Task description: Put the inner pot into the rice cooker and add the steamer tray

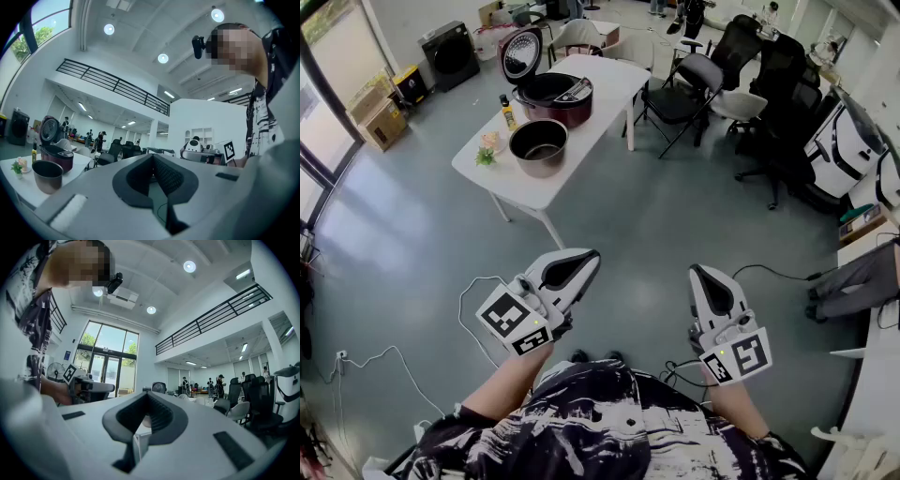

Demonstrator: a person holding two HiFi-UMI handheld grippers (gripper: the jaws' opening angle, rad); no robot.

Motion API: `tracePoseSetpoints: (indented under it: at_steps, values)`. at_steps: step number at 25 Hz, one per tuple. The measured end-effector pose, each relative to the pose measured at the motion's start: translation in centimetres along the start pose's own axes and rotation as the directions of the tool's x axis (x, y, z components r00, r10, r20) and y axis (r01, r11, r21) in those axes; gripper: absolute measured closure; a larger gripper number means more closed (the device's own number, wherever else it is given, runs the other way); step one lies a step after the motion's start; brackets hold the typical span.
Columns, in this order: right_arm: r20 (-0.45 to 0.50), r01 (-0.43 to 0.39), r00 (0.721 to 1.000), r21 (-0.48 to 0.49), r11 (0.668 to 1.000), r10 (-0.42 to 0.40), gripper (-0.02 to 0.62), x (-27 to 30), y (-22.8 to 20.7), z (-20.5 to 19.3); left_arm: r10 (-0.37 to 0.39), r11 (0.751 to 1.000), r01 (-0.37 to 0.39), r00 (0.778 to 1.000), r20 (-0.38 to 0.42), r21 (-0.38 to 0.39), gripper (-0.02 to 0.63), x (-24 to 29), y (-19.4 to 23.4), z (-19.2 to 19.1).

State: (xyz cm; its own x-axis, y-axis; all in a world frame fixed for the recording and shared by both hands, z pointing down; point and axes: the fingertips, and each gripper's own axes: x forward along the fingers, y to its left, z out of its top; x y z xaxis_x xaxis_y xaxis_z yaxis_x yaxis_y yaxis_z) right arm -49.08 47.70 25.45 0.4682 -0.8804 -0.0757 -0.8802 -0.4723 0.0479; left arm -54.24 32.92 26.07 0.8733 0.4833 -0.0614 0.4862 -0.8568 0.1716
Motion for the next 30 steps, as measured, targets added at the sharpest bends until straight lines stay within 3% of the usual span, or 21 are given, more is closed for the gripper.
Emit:
tracePoseSetpoints:
  at_steps: [16,20,21,22,24,30]
  values:
    - [-0.009,-0.015,1.0,-0.003,1.0,0.015,0.598,-0.1,0.3,0.0,-0.001,1.0,0.001,1.0,-0.003,-0.004,0.601,-0.2,-0.1,-0.1]
    - [0.057,-0.048,0.997,0.064,0.997,0.044,0.598,0.0,0.5,0.7,-0.003,1.0,0.003,1.0,-0.004,-0.005,0.601,-0.3,-0.3,0.0]
    - [0.076,-0.056,0.996,0.102,0.993,0.048,0.446,0.2,0.4,0.9,-0.003,1.0,0.003,1.0,-0.003,-0.005,0.601,-0.3,-0.3,0.0]
    - [0.087,-0.055,0.995,0.129,0.99,0.044,0.093,0.5,0.3,0.9,-0.002,1.0,0.002,1.0,-0.002,-0.005,0.601,-0.3,-0.3,0.0]
    - [0.092,-0.048,0.995,0.125,0.991,0.036,0.041,1.0,0.2,0.8,0.0,1.0,0.0,1.0,-0.001,-0.007,0.601,-0.3,-0.2,0.0]
    - [0.072,-0.057,0.996,0.109,0.992,0.05,0.041,0.9,0.5,0.4,0.002,1.0,-0.002,1.0,-0.003,-0.011,0.601,-0.3,-0.4,-0.1]
